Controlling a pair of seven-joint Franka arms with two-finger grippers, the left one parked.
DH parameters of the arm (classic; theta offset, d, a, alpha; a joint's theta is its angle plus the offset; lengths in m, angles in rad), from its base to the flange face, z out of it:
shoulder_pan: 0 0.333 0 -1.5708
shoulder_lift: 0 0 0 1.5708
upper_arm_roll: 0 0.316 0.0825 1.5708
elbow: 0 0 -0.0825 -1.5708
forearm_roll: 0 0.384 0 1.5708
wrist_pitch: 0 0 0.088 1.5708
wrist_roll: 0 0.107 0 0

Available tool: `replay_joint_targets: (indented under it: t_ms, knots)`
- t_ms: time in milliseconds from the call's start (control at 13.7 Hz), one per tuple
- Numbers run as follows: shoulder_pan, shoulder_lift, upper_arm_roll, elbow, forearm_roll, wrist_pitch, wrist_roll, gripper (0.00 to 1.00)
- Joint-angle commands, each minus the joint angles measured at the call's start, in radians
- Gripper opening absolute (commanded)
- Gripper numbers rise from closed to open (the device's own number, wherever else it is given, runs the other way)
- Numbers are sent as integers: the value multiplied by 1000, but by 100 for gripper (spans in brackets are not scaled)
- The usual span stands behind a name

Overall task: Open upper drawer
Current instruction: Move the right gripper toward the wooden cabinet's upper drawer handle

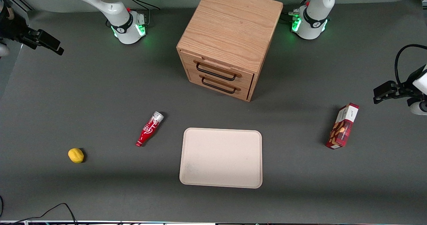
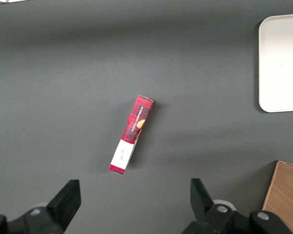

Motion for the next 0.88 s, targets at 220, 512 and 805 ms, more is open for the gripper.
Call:
replay_joint_targets:
  t_ms: [220, 512, 805]
  knots:
    - [-10, 17, 1, 27, 8, -19, -18, 100]
    - [-9, 9, 10, 27, 8, -51, -58, 100]
    - [-7, 4, 9, 35, 6, -57, -190, 100]
